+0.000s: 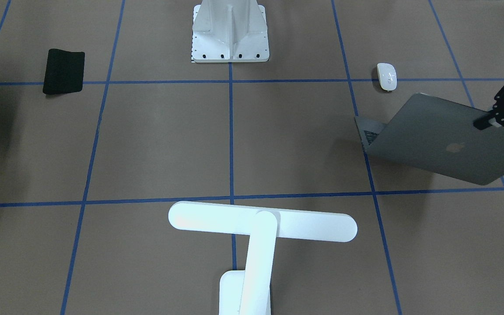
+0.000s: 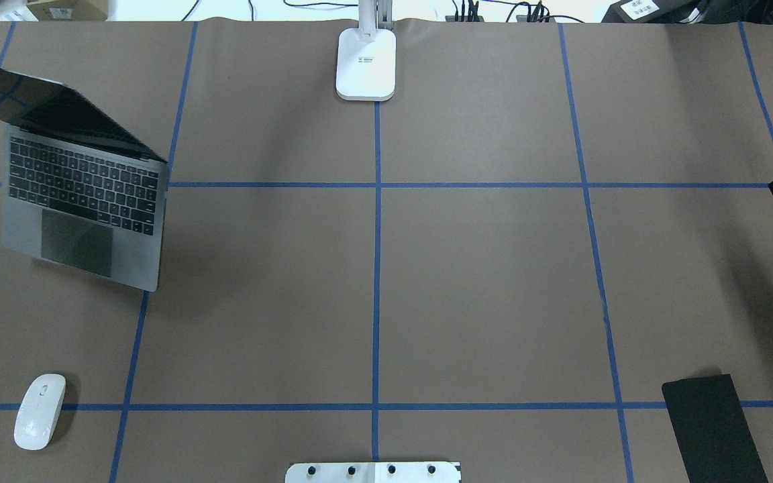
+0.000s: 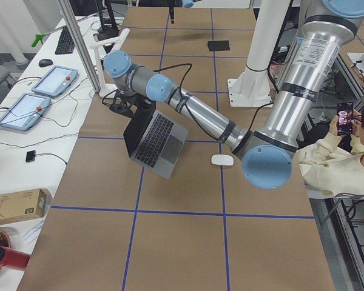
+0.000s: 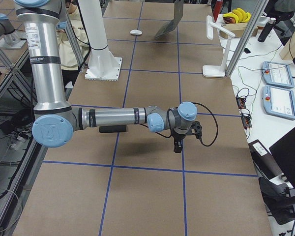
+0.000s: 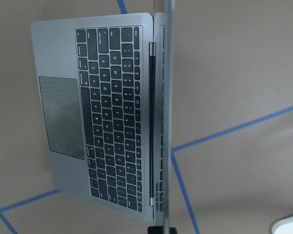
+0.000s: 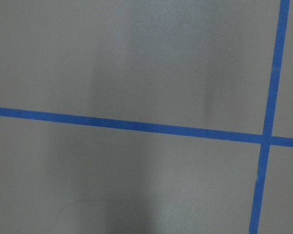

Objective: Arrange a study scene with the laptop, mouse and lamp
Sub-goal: 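Drag the laptop with the left gripper toward the white lamp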

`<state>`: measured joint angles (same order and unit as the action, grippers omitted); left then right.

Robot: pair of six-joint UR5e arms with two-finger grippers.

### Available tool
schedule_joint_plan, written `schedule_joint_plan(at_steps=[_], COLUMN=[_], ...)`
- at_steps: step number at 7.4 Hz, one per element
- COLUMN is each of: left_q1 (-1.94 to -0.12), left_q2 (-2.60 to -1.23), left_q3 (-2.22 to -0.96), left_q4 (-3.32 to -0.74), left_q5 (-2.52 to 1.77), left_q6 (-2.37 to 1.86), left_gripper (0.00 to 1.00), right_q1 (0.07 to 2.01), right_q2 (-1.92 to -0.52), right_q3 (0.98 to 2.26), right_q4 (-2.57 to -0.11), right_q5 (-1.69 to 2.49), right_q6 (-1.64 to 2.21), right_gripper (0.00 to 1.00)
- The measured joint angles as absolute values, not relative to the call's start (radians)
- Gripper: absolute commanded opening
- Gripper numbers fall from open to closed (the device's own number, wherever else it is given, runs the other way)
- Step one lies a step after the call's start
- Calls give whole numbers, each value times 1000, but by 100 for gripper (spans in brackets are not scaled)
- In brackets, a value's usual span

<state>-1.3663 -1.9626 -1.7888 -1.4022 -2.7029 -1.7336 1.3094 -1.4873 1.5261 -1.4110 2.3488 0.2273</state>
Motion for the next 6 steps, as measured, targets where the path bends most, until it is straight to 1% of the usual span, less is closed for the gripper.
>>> schedule_joint_plan(at_steps=[3, 4, 6], left_q1=[-1269, -1239, -1147], left_q2=[-2108, -2146, -2191], left_q3=[-1761, -1746, -1709], left_q4=[-1414, -1454, -1628], left_q5=[-2684, -2661, -2547], left_q6=[-1947, -2044, -2285], left_gripper=[0, 0, 0], right_q1=[1309, 1309, 1308], right_q2=[-1499, -1501, -1509], right_q3=[1526, 1526, 1528], right_q4=[-1411, -1411, -1412], right_q5=[2355, 2356, 2363], right_q6=[227, 228, 228], right_gripper=[100, 100, 100])
